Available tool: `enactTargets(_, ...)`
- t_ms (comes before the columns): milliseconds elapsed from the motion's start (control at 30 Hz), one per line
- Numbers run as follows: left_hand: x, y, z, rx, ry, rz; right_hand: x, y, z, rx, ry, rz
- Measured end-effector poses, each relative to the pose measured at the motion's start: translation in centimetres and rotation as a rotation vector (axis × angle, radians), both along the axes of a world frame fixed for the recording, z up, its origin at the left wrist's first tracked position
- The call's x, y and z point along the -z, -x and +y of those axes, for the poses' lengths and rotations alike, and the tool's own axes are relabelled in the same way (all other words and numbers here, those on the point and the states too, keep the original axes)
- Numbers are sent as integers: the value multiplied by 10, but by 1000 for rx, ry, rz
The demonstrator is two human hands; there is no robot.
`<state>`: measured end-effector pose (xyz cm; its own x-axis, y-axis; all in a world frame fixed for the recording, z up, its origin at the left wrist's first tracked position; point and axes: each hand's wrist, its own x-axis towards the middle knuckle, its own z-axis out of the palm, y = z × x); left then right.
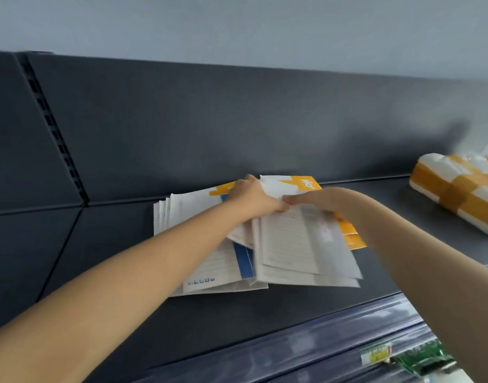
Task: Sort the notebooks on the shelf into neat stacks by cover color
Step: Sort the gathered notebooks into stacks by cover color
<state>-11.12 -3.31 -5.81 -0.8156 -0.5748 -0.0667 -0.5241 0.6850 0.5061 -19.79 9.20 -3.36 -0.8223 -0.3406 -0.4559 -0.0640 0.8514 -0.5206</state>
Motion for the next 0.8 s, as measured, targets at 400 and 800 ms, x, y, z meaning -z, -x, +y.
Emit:
enactTargets(400,5,1,-13,-44,-310,-44,-5,-20,20,59,-44,-96)
enactTargets(800,1,-14,31,128,-450,-26,-3,-12,21,88,-181,-59)
